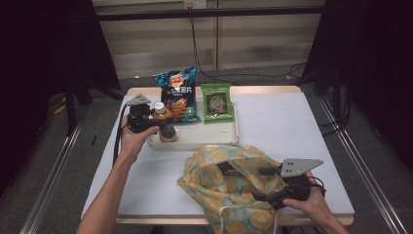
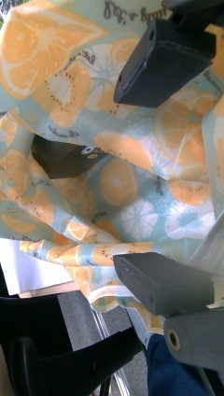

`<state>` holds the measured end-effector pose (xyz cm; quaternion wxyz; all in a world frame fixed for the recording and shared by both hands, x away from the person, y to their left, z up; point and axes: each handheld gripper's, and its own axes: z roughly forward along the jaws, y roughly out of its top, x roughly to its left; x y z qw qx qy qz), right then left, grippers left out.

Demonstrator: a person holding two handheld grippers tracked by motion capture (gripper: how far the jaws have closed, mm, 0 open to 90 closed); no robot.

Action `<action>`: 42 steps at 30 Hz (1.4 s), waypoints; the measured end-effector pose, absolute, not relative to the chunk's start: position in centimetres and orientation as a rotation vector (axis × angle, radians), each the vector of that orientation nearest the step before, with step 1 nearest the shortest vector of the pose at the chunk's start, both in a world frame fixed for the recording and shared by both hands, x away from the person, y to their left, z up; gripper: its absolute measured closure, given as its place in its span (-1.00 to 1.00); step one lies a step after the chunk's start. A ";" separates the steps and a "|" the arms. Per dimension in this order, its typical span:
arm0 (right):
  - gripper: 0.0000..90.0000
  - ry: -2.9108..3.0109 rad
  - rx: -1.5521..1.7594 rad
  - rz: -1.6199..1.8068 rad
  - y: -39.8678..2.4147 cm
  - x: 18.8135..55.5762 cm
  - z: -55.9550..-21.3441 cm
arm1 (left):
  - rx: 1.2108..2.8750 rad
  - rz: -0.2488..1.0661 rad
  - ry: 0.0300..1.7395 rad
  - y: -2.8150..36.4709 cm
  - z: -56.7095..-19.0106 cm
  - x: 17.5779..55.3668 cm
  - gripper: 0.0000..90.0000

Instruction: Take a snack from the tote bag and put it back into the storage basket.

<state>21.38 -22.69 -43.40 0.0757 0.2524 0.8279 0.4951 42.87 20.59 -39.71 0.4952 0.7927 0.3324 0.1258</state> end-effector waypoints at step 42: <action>-0.61 2.492 0.768 1.501 -22.4 21.8 -43.4 | 2.074 0.107 0.545 21.1 -40.9 45.8 -0.35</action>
